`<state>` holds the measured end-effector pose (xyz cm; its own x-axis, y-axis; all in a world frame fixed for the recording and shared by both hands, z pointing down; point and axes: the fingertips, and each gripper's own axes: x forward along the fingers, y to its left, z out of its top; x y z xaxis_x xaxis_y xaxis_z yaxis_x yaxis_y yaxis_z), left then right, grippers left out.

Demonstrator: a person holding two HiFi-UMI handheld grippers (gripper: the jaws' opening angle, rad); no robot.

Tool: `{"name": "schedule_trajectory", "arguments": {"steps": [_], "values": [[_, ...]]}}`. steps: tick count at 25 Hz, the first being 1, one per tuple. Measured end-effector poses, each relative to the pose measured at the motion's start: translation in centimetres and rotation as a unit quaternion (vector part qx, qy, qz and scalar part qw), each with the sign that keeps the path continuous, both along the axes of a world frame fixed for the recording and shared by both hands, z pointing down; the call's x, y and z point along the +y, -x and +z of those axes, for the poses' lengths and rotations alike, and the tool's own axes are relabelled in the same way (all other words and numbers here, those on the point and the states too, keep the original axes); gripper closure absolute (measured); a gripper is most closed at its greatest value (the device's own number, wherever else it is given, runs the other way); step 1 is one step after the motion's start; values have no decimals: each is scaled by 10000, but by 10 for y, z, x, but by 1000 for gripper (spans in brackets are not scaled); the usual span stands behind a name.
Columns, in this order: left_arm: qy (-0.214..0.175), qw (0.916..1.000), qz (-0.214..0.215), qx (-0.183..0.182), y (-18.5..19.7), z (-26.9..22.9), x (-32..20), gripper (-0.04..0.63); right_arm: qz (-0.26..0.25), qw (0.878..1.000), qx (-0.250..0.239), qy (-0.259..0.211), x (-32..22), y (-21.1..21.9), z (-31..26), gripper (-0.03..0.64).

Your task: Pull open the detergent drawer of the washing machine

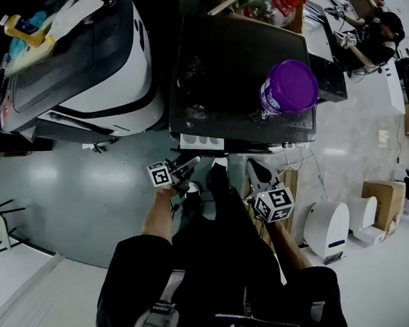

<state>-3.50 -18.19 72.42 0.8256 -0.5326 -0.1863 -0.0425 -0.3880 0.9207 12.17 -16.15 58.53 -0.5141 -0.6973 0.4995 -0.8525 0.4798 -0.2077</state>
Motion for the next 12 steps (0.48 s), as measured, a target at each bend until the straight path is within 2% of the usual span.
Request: {"name": "schedule_trajectory", "arguments": {"steps": [7,12], "values": [[47,9997,211,-59,-2,1,44,333,142,9999,-96,19,31,17,5,611],[78,9998,153,-132,-4,1,60,334,82,9999,-118,9,46,22,5,611]]}}
